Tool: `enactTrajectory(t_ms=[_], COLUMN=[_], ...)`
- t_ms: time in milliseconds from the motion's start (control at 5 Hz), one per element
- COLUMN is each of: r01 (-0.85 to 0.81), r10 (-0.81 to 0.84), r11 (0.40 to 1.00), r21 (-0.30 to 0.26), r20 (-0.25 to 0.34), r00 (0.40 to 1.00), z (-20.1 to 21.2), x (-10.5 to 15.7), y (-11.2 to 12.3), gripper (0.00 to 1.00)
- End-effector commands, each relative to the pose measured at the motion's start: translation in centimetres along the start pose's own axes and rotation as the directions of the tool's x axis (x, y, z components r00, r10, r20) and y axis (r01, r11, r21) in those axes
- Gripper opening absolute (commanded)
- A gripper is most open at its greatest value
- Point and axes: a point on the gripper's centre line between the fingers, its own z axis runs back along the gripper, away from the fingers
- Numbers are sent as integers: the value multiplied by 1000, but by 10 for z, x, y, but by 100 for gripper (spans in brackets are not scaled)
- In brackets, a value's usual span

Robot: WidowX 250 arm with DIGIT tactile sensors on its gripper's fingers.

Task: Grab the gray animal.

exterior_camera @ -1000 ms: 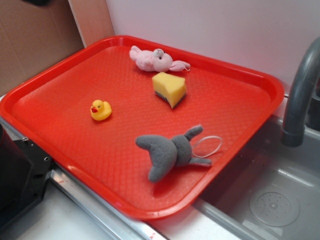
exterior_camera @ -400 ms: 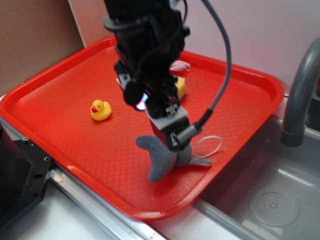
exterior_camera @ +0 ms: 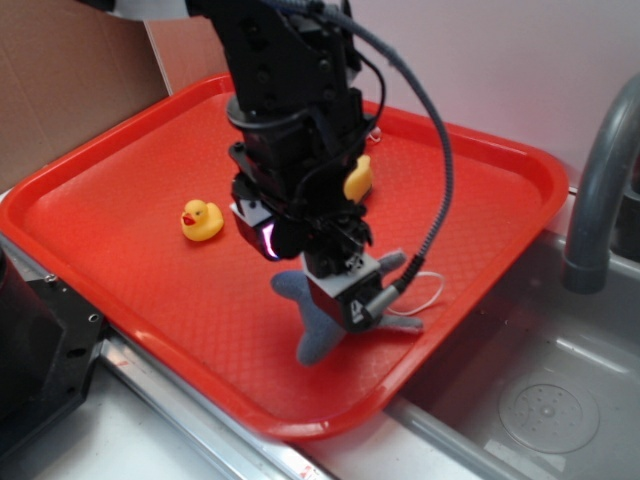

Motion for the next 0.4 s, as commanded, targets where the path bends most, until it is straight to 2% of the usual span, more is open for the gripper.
enactTrajectory(t_ms=[0, 200], r01=[155, 212], r10=[-158, -219], r11=[986, 973], r21=[-55, -87], r20=[-62, -78], r00=[985, 973], z=[-41, -51], x=[25, 26], y=[-6, -16], gripper=[100, 100])
